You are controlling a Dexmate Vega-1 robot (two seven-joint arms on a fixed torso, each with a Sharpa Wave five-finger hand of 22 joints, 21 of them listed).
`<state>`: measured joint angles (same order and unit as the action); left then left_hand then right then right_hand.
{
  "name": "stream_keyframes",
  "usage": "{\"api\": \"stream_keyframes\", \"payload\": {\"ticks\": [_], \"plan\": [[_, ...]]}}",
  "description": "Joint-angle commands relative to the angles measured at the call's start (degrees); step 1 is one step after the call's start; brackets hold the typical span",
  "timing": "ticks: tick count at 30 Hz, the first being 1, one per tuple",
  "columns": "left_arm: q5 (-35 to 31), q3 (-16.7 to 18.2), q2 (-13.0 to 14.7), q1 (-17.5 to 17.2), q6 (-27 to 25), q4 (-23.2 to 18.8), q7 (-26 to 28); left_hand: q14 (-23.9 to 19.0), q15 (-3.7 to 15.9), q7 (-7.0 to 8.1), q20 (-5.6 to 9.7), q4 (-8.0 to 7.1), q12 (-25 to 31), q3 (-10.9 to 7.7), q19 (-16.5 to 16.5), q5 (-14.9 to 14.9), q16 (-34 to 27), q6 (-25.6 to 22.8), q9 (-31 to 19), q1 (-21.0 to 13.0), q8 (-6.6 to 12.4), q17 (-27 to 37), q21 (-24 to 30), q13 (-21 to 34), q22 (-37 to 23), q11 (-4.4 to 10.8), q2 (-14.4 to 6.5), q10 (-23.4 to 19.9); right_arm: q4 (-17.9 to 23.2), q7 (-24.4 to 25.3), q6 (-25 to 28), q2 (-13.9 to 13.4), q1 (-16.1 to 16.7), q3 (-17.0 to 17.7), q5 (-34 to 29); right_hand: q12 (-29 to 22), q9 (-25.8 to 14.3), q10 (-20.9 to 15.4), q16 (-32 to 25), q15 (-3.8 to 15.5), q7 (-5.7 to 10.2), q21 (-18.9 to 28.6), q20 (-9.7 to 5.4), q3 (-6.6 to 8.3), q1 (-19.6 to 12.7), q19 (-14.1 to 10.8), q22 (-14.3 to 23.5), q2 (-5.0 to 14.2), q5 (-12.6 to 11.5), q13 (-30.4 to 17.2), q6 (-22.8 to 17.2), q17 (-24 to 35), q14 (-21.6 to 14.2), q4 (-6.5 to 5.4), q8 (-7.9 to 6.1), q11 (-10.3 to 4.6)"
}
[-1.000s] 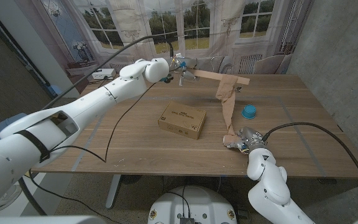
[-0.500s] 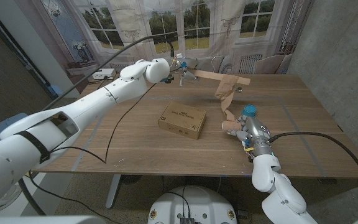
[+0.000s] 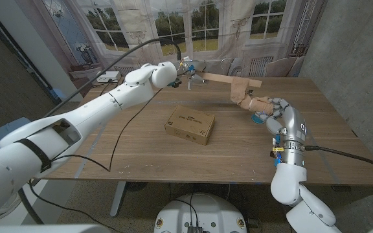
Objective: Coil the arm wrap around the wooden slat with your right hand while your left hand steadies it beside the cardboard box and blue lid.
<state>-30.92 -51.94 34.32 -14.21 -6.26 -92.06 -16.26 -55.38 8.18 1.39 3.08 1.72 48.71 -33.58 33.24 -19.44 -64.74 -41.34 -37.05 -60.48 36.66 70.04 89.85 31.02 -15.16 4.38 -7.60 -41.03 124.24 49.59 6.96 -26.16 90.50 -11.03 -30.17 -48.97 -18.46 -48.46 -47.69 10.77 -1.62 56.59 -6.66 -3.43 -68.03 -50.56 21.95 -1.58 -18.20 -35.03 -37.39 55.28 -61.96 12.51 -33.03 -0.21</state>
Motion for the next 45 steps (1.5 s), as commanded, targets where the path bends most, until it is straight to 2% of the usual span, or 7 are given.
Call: {"api": "stream_keyframes", "payload": {"ticks": [1,10,17,27,37,45], "plan": [[0.35,1.05,-0.13,-1.83,0.74,-0.27,4.72,0.18,1.66,-1.18,3.61,-4.42,4.26,-4.83,0.01,0.10,-0.43,-1.78,-0.02,-0.61,0.25,0.09,0.09,34.44,-0.03,1.65,-3.01,-3.47,-0.90,6.03,-13.68,-1.96,2.52,4.72,9.94,-0.40,-2.48,-2.51,-0.38,2.10,-0.10,0.87,-3.78,7.09,-10.81,-0.48,0.21,10.96,0.81,-0.07,-13.04,0.89,-0.82,-6.26,-0.02,-1.45],[1.00,1.55,-0.64,-2.79,3.37,-0.25,8.18,-0.08,1.88,-1.43,3.84,-4.31,4.35,-4.92,0.51,0.20,-0.49,-1.86,0.12,-0.70,0.12,0.07,0.14,34.40,0.14,1.45,-3.04,-3.75,-0.26,0.89,-16.53,-3.53,3.46,7.00,14.02,-0.27,-2.47,-2.71,-0.51,2.04,-0.34,1.82,-3.74,7.15,-10.91,-0.39,0.17,10.94,1.10,0.00,-13.28,2.04,-1.21,-6.36,0.21,-1.28],[0.67,0.27,-1.79,-1.36,5.06,0.84,6.91,-0.11,1.97,-1.19,3.83,-4.26,4.18,-4.93,0.43,0.28,-0.47,-2.06,0.34,-0.69,-0.01,0.07,0.26,34.08,-0.02,1.61,-2.96,-3.85,2.04,-4.24,-15.58,-5.88,4.23,9.47,15.71,-0.13,-2.45,-2.75,-0.34,2.00,-0.60,2.58,-3.74,7.17,-10.91,-0.27,0.08,10.89,1.36,0.04,-13.57,2.78,-1.18,-6.46,0.38,-1.16],[-0.76,-1.94,-4.50,1.00,6.10,4.01,5.93,-0.51,1.89,-1.53,4.05,-4.04,3.84,-5.06,0.89,0.43,-0.56,-3.04,0.79,-0.80,-0.05,0.06,0.14,33.07,0.27,1.18,-2.96,-4.62,3.87,-8.00,-16.59,-8.26,3.24,11.18,14.17,0.01,-2.40,-2.81,0.26,2.00,-0.66,3.57,-3.76,7.25,-10.97,0.35,-0.12,10.87,1.72,-0.04,-13.64,3.39,-1.20,-6.60,0.80,-1.09],[-1.59,-4.37,-6.32,2.47,7.04,7.11,4.08,-0.61,1.68,-1.55,3.98,-3.90,3.72,-5.12,1.20,0.60,-0.61,-3.30,0.75,-0.82,-0.08,0.10,0.19,32.84,0.33,1.23,-2.90,-4.75,6.40,-10.53,-18.25,-10.33,2.99,12.16,9.72,-0.05,-3.44,-2.60,1.07,2.00,-0.70,4.57,-4.03,7.24,-11.17,1.32,-0.37,10.62,1.84,-0.70,-13.53,4.18,-0.71,-6.59,0.72,-1.22],[-1.14,-5.18,-7.61,3.20,9.12,9.54,4.59,-0.42,1.80,-1.54,3.97,-3.87,3.88,-5.11,1.10,0.71,-0.55,-3.10,0.47,-0.75,-0.11,0.11,0.12,33.25,0.40,1.18,-2.85,-4.57,7.35,-14.09,-16.13,-11.15,0.36,11.83,8.65,0.21,-3.42,-3.22,1.49,2.05,-0.85,5.46,-3.93,7.33,-11.41,1.36,-0.56,10.66,1.88,-0.20,-14.22,4.52,-0.96,-6.56,0.80,-0.98]]}}
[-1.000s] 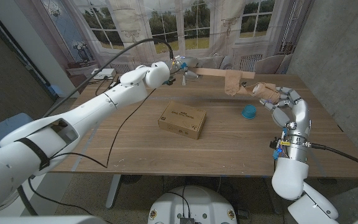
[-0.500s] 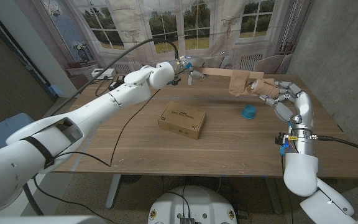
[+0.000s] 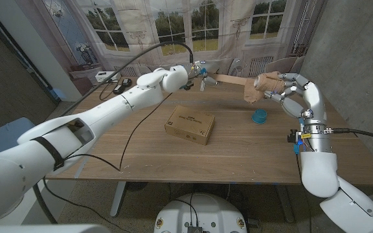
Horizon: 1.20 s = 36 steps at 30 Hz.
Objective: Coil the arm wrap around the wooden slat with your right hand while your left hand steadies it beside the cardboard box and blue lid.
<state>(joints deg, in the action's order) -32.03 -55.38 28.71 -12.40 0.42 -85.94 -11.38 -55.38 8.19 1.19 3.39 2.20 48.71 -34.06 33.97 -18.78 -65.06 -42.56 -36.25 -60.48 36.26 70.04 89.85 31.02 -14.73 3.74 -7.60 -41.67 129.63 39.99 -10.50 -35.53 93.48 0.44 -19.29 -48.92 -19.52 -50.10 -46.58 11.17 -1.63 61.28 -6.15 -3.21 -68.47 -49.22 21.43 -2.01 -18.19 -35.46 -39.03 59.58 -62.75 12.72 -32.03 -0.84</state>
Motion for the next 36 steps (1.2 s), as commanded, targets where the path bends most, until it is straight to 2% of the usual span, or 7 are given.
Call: {"api": "stream_keyframes", "payload": {"ticks": [1,6,19,26,36], "plan": [[0.04,-1.85,-2.16,1.48,2.76,3.74,-0.20,-0.34,1.70,-1.33,3.66,-4.35,3.70,-4.63,0.36,0.06,-0.21,-1.93,-0.34,-0.74,0.31,0.11,0.17,32.88,-0.10,1.86,-2.85,-4.08,1.59,-5.21,1.33,-1.99,-3.46,0.19,-1.63,0.25,-2.37,-1.81,0.49,1.66,-0.87,1.09,-4.34,7.18,-11.10,-0.21,-0.09,11.13,1.92,0.46,-12.81,0.19,-0.39,-6.72,-0.21,-0.39],[0.35,-2.31,-2.91,1.87,4.09,5.27,0.19,-0.32,1.73,-1.19,3.65,-4.36,3.81,-4.61,0.30,0.10,-0.21,-2.03,-0.35,-0.68,0.28,0.11,0.08,33.14,0.03,2.04,-2.82,-3.97,-1.75,-8.18,1.06,-2.41,-9.36,-1.80,2.19,0.22,-2.18,-4.39,1.01,1.63,-2.07,3.26,-3.33,7.50,-11.76,-2.51,-0.58,10.95,2.45,1.72,-14.66,-0.83,-2.85,-6.23,-0.42,0.57],[0.54,-1.87,-2.39,1.61,4.58,4.73,1.14,-0.12,1.78,-0.79,3.79,-4.41,3.73,-4.55,-0.04,0.13,-0.12,-2.18,-0.46,-0.45,0.22,0.11,0.06,33.19,0.05,2.35,-2.67,-3.85,-8.06,-14.96,3.37,-4.02,-24.55,-8.03,7.43,0.19,-2.40,-4.29,1.06,1.50,-2.49,4.49,-3.38,7.79,-11.79,-1.86,-1.36,10.86,3.12,1.22,-14.45,0.13,-4.13,-6.08,0.03,0.87],[0.80,-1.36,-1.56,1.00,4.14,3.55,1.04,0.10,1.79,-0.71,3.74,-4.47,3.55,-4.50,-0.36,0.09,-0.02,-2.15,-0.68,-0.29,0.26,0.10,-0.08,32.99,0.26,2.48,-2.58,-3.84,-10.89,-16.10,3.82,-3.93,-29.00,-8.84,10.57,0.22,-2.59,-4.23,1.52,1.51,-2.43,5.27,-3.40,7.99,-11.76,-1.59,-1.84,10.89,3.49,0.96,-14.46,0.47,-4.13,-6.06,0.22,0.88],[1.72,-0.38,-0.76,0.28,4.53,2.87,1.63,0.44,1.69,-0.50,3.66,-4.67,3.56,-4.38,-0.94,-0.03,0.15,-2.19,-0.79,0.05,0.25,0.07,-0.31,33.09,0.63,2.85,-2.38,-3.90,-13.11,-17.03,6.63,-4.27,-32.59,-9.00,14.13,0.36,-2.69,-4.23,2.16,1.53,-2.44,6.12,-3.40,8.19,-11.65,-1.24,-2.42,10.91,3.86,0.90,-14.60,0.60,-4.19,-6.08,0.45,0.72]]}}
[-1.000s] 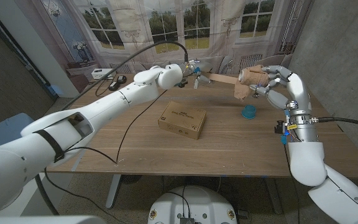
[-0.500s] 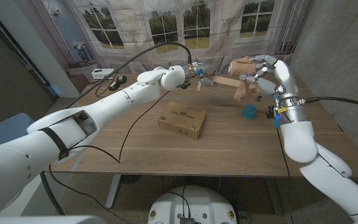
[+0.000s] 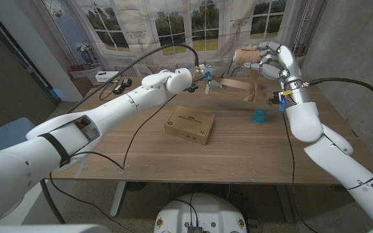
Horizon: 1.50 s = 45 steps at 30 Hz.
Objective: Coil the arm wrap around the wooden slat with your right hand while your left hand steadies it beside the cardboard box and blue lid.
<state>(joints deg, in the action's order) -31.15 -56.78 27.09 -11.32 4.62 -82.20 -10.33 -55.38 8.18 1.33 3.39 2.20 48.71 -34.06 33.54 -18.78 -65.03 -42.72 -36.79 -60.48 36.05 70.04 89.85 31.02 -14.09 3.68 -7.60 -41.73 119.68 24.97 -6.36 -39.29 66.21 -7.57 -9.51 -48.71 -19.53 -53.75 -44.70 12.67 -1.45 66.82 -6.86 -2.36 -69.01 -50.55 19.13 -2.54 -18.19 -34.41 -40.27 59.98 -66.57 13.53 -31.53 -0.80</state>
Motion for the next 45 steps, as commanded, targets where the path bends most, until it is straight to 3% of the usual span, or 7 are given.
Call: {"api": "stream_keyframes", "payload": {"ticks": [1,9,20,28,35,45], "plan": [[1.23,1.40,1.02,-1.02,0.65,-0.98,1.07,0.57,1.65,-0.39,3.69,-4.70,3.59,-4.35,-0.65,-0.05,0.17,-2.03,-0.25,0.11,0.44,0.07,-0.36,33.20,0.06,3.00,-2.33,-3.78,-3.60,-2.71,2.99,-0.61,-5.89,-1.08,5.31,0.17,-2.70,-0.58,0.33,0.02,-2.61,0.69,-2.68,7.36,-11.11,0.11,-0.20,11.44,3.90,-0.15,-13.34,0.23,-0.40,-6.87,-0.01,0.70],[2.02,2.36,1.88,-1.61,1.63,-2.00,1.87,1.42,1.60,0.53,3.40,-4.98,3.10,-4.16,-2.44,-0.42,0.60,-2.66,-0.21,0.67,0.61,0.03,-0.86,32.52,0.67,3.45,-1.83,-3.98,-7.58,-5.44,2.56,-0.13,-9.19,-2.08,11.09,0.33,-2.67,-0.79,0.73,0.05,-2.73,1.33,-2.58,7.54,-11.14,0.12,-0.66,11.43,4.11,0.04,-13.47,0.22,-0.65,-6.80,0.20,0.83],[3.27,3.34,3.00,-2.45,1.85,-3.34,1.18,1.33,1.72,0.71,3.31,-5.15,2.82,-4.11,-2.66,-1.06,0.79,-2.69,-0.25,1.08,0.66,-0.04,-0.81,32.40,1.29,3.70,-1.66,-4.13,-12.02,-6.13,3.67,0.93,-13.05,-2.51,16.87,0.49,-2.79,-0.95,1.01,0.02,-2.97,2.27,-2.52,7.83,-11.20,0.37,-1.45,11.35,4.42,0.07,-13.49,0.71,-1.24,-6.66,0.51,0.97],[5.06,4.08,3.22,-2.87,2.93,-3.01,0.97,1.19,1.71,0.59,3.36,-5.19,2.61,-4.10,-2.76,-1.43,0.87,-2.85,-0.01,1.25,0.60,-0.04,-0.72,32.34,1.55,3.57,-1.66,-4.14,-13.14,-5.19,6.02,0.73,-13.67,-2.18,18.87,0.57,-2.86,-1.06,1.47,0.03,-3.05,2.96,-2.45,8.04,-11.20,0.47,-2.01,11.33,4.62,0.02,-13.63,0.88,-1.19,-6.59,0.69,1.10],[10.72,5.92,2.80,-3.26,5.32,-1.23,-0.14,1.42,1.60,0.78,3.27,-5.18,2.50,-4.07,-3.20,-1.68,1.04,-2.79,-0.22,1.36,0.73,-0.03,-0.73,32.36,1.69,3.69,-1.65,-4.16,-13.56,-5.58,9.04,-0.36,-13.32,-1.79,20.90,0.79,-2.75,-1.59,2.08,0.08,-3.20,3.90,-2.21,8.32,-11.36,0.08,-2.75,11.23,4.82,0.42,-14.14,0.59,-1.59,-6.37,0.88,1.36],[16.72,7.80,2.42,-3.52,7.49,0.76,-1.58,2.09,1.55,0.83,2.69,-5.16,1.92,-4.00,-4.23,-2.10,1.45,-2.95,0.09,1.52,0.62,-0.05,-0.74,31.51,1.89,3.59,-1.65,-4.64,-14.03,-6.87,11.58,-1.89,-12.43,-0.74,24.71,1.13,-2.32,-3.25,2.45,-0.07,-4.34,5.42,-1.14,9.13,-12.26,-1.28,-4.55,10.42,5.37,1.46,-15.53,0.78,-3.22,-5.28,1.14,2.53]]}}
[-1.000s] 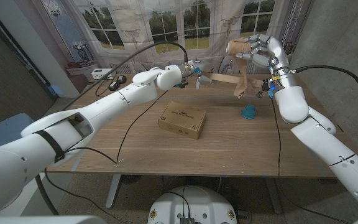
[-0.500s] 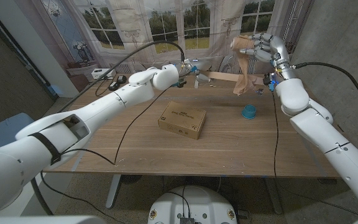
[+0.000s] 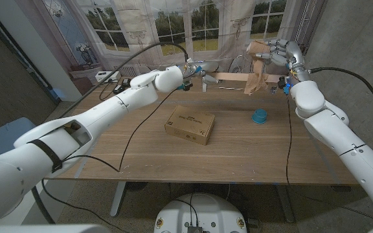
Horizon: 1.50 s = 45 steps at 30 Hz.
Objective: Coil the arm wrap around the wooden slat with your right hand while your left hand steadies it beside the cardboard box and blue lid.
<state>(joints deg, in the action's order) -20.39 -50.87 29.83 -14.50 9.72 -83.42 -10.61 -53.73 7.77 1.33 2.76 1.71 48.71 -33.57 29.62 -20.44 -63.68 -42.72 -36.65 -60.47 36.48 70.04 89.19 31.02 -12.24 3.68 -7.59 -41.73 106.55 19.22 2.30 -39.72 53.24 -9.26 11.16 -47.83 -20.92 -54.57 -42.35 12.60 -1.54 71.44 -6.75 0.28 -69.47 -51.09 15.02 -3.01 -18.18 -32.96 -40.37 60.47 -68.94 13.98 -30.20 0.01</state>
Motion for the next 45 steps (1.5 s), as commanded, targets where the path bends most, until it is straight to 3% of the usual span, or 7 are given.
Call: {"api": "stream_keyframes", "payload": {"ticks": [1,9,17,21,28,40,45], "plan": [[6.19,1.85,-0.35,-0.21,2.52,2.19,-1.63,0.46,1.87,0.75,3.26,-4.67,1.93,-4.48,-0.66,-0.47,0.12,-2.87,-0.16,1.52,0.22,-0.05,-0.15,31.56,0.05,3.74,-1.66,-4.60,-0.98,-1.11,3.00,-1.61,0.56,0.92,4.10,0.23,-0.88,-2.67,0.15,-0.01,-4.41,0.87,-1.13,6.56,-11.82,-0.79,-0.62,10.78,5.48,0.09,-15.57,0.32,-0.93,-5.66,-0.16,1.87],[6.42,1.53,-0.26,0.39,2.76,3.08,-2.60,1.33,2.04,0.83,2.96,-4.61,1.38,-4.39,-1.97,-0.83,0.65,-3.09,0.03,1.63,0.21,-0.10,-0.19,30.83,0.14,4.08,-1.60,-4.94,-3.31,-1.59,0.75,-0.23,1.04,1.83,7.94,0.22,-0.65,-2.95,0.17,-0.16,-4.99,1.32,-0.64,7.04,-11.79,-1.12,-1.54,10.55,6.13,-0.04,-15.81,0.90,-1.42,-5.41,0.16,2.19],[8.90,1.72,-0.19,1.05,3.72,4.54,-5.18,2.36,1.93,1.05,2.60,-4.63,0.96,-4.28,-3.16,-1.21,1.24,-3.46,0.25,1.82,0.22,-0.15,-0.32,30.56,0.28,4.28,-1.43,-4.91,-9.24,-7.83,-5.42,2.82,1.02,3.81,18.12,0.46,-0.71,-2.81,0.46,-0.11,-5.23,1.77,-0.67,7.69,-11.55,-1.12,-2.44,10.74,6.46,-0.05,-15.35,1.32,-1.57,-5.37,0.63,2.36],[0.69,0.74,1.78,0.42,1.78,0.04,-0.19,2.60,2.02,1.21,2.45,-4.66,0.71,-4.24,-3.56,-1.48,1.50,-3.69,0.41,1.94,0.21,-0.22,-0.41,30.31,0.41,4.21,-1.26,-4.97,-9.83,-7.96,-6.78,3.03,1.38,3.81,19.01,0.52,-0.89,-2.85,0.69,-0.07,-5.45,2.07,-0.67,8.05,-11.50,-1.13,-2.86,10.74,6.57,-0.11,-15.42,1.46,-1.62,-5.28,0.68,2.54],[-8.82,-1.61,3.39,1.36,0.15,-4.02,1.23,2.95,2.43,1.79,2.70,-4.78,0.60,-4.14,-3.79,-2.04,1.90,-4.05,0.40,2.24,0.38,-0.23,-0.63,30.58,0.70,5.22,-0.77,-4.97,-8.97,-7.43,-7.31,2.33,1.38,3.23,18.71,0.57,-0.86,-2.84,0.70,-0.11,-5.51,2.37,-0.69,8.36,-11.35,-1.05,-3.24,10.65,6.67,-0.20,-15.57,1.95,-1.71,-5.23,0.84,2.45],[-0.70,1.20,2.32,0.06,1.87,-1.56,-0.10,3.22,2.37,1.80,2.55,-4.91,0.04,-4.22,-4.32,-3.00,2.43,-4.30,0.25,2.44,0.66,-0.29,-0.94,30.05,1.01,4.98,-0.55,-5.44,-8.72,-7.87,-5.86,1.22,0.59,2.04,18.93,0.73,-1.10,-3.28,1.36,-0.07,-5.70,3.26,-0.69,9.23,-11.12,-1.19,-4.03,10.32,6.73,-0.18,-15.90,1.97,-2.21,-4.97,1.10,2.72],[8.49,3.46,0.80,-0.78,4.57,1.57,-2.41,3.18,2.50,1.89,2.59,-4.99,0.00,-4.16,-4.31,-3.34,2.58,-4.32,0.26,2.57,0.68,-0.29,-0.97,30.19,1.08,5.22,-0.38,-5.55,-8.36,-7.55,-3.84,0.71,0.36,1.70,19.17,0.71,-0.94,-4.00,1.03,-0.12,-6.01,3.82,-0.87,9.72,-11.14,-1.87,-4.38,9.72,6.49,-0.05,-16.52,2.87,-2.94,-4.65,1.26,2.86]]}}
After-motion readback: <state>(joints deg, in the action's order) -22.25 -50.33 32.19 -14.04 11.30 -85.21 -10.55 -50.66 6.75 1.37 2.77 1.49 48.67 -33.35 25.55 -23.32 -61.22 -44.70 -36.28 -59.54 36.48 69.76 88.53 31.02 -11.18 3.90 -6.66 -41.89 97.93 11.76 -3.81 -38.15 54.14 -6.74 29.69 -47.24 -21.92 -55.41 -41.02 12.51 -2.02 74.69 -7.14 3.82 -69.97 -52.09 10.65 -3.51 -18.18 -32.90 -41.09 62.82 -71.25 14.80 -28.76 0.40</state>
